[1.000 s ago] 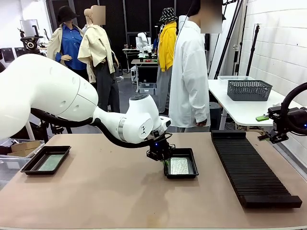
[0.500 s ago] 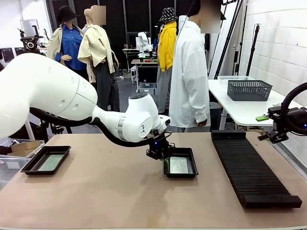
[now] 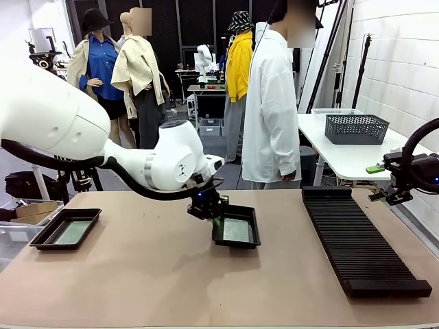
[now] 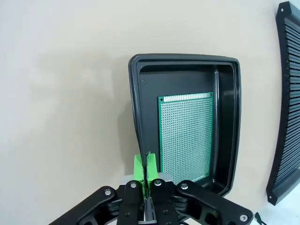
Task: Inspect and transfer BCBs to ESD trays.
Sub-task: Pick up the ESD tray and place it on the left side of the table.
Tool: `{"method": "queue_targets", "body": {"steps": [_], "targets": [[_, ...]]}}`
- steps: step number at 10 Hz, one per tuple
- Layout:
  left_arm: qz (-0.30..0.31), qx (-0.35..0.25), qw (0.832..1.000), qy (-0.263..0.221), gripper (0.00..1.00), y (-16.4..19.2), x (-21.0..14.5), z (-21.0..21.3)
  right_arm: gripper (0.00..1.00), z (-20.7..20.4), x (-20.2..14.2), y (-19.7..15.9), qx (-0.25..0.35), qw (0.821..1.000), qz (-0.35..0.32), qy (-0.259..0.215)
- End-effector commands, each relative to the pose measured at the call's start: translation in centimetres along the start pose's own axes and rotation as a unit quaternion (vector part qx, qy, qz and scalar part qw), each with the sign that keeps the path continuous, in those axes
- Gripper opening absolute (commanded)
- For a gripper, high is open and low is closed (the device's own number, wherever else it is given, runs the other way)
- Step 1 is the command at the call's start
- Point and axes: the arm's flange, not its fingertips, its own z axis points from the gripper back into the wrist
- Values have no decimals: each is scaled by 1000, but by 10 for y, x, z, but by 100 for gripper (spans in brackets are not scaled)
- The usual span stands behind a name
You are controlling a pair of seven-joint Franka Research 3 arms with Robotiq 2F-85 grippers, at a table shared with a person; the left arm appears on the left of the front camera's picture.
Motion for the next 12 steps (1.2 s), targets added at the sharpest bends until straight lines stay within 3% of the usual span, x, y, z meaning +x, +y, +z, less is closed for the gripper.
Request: {"method": "queue_targets", "body": {"steps": [1, 6, 9, 12], "targets": [[-7, 7, 1000, 9, 0, 27, -7, 7, 100, -1, 0, 2, -2, 1000, -6, -5], [11, 9, 1000, -4, 0, 85, 0, 25, 100, -1, 0, 2, -2, 1000, -6, -5], [-7, 12, 1000, 27, 0, 117, 3, 36, 100, -1, 0, 2, -2, 1000, -6, -5], [-4, 24, 999, 28, 0, 153, 6, 49, 100, -1, 0, 2, -2, 1000, -6, -5]]}}
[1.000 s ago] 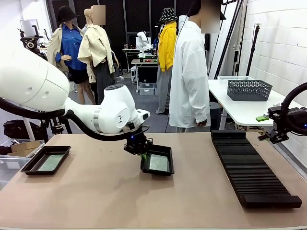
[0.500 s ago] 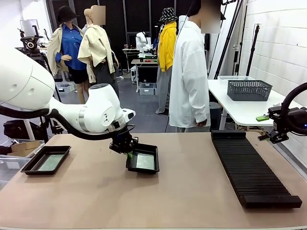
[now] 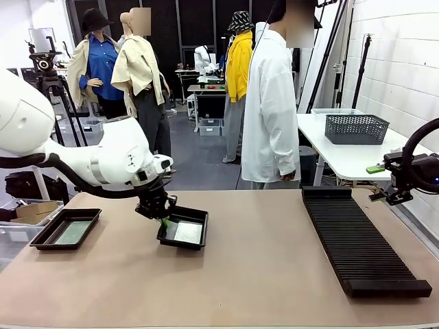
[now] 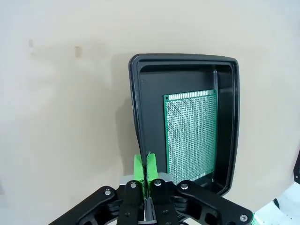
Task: Inspect and transfer BCBs to ESD trays.
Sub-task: Pick up the ESD tray and place it on the left side of the table.
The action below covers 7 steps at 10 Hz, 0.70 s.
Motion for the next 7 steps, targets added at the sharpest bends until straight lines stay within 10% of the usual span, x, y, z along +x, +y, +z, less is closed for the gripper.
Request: {"method": "queue_targets", "body": {"steps": [1, 7], "targets": [[-10, 10, 1000, 2, 0, 27, -6, 12, 100, -2, 0, 3, -2, 1000, -6, -5], [-25, 28, 999, 7, 0, 117, 6, 30, 100, -2, 0, 3, -2, 1000, -6, -5]]}}
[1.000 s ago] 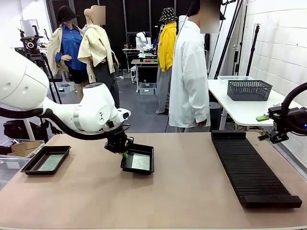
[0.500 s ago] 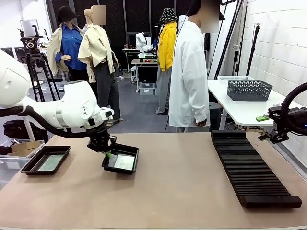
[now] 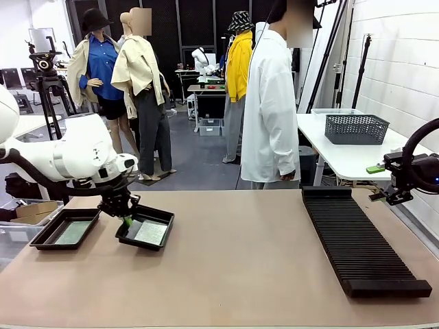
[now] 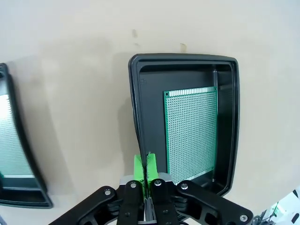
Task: Inspect and transfer BCBs to ESD trays.
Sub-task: Pick up the ESD tray and place it on the left side of the table.
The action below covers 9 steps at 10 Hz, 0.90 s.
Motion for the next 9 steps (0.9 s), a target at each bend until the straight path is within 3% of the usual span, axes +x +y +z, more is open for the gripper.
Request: {"method": "queue_targets", "body": {"steps": [1, 5, 9], "targets": [[-13, -1, 1000, -8, 0, 27, -3, 4, 100, -2, 0, 3, -2, 1000, -6, -4], [-6, 2, 1000, 7, 0, 77, 2, 2, 100, -2, 0, 3, -2, 1000, -6, -4], [-2, -1, 1000, 14, 0, 88, 6, -3, 100, -2, 0, 3, -2, 1000, -6, -4]]}}
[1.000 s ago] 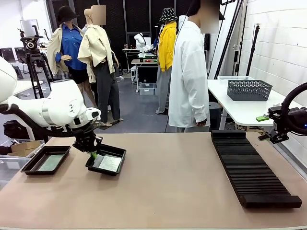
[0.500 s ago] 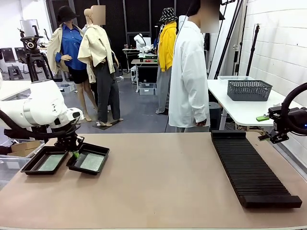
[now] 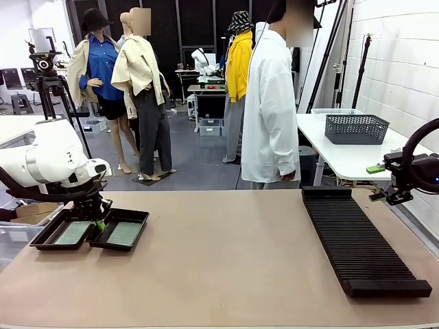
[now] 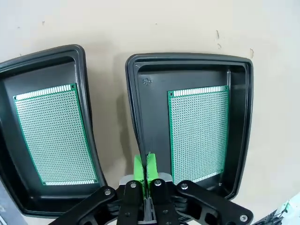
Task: Inspect and transfer BCBs to ESD trays.
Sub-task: Pick up the ESD tray and place it on the left side of the table.
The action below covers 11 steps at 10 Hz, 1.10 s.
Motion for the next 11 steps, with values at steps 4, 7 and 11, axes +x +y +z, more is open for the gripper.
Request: {"method": "queue_targets", "body": {"steps": [4, 7, 11], "targets": [[0, -18, 1000, -2, 17, 9, 5, 5, 100, -2, 0, 3, -2, 1000, -6, -4], [22, -48, 999, 10, 77, 7, 6, 14, 100, -2, 0, 3, -2, 1000, -6, -4], [33, -59, 998, 14, 100, 5, 3, 27, 100, -2, 0, 3, -2, 1000, -6, -4]]}}
